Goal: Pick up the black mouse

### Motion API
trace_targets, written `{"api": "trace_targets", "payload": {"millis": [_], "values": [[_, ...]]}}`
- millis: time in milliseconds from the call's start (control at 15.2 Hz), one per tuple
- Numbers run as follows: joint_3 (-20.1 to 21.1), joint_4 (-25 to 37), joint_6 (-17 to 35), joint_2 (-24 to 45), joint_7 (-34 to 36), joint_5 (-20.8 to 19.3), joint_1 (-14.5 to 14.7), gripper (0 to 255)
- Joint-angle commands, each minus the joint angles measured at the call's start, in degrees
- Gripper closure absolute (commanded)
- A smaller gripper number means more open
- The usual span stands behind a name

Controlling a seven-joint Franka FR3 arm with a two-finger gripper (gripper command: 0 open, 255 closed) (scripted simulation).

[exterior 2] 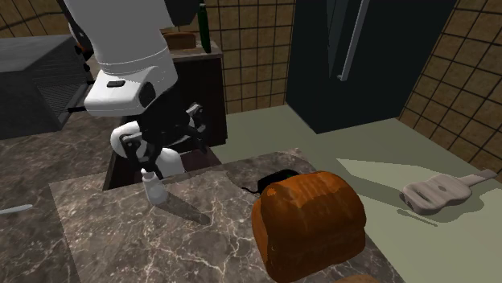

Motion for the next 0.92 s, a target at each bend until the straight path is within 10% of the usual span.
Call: {"api": "trace_targets", "payload": {"millis": [0,858], "values": [[0.0,0.0,0.0,0.0,0.0,0.0,0.0,0],[8.2,-16.5,22.7,1.2,-14.1,3.5,13.2,0]]}}
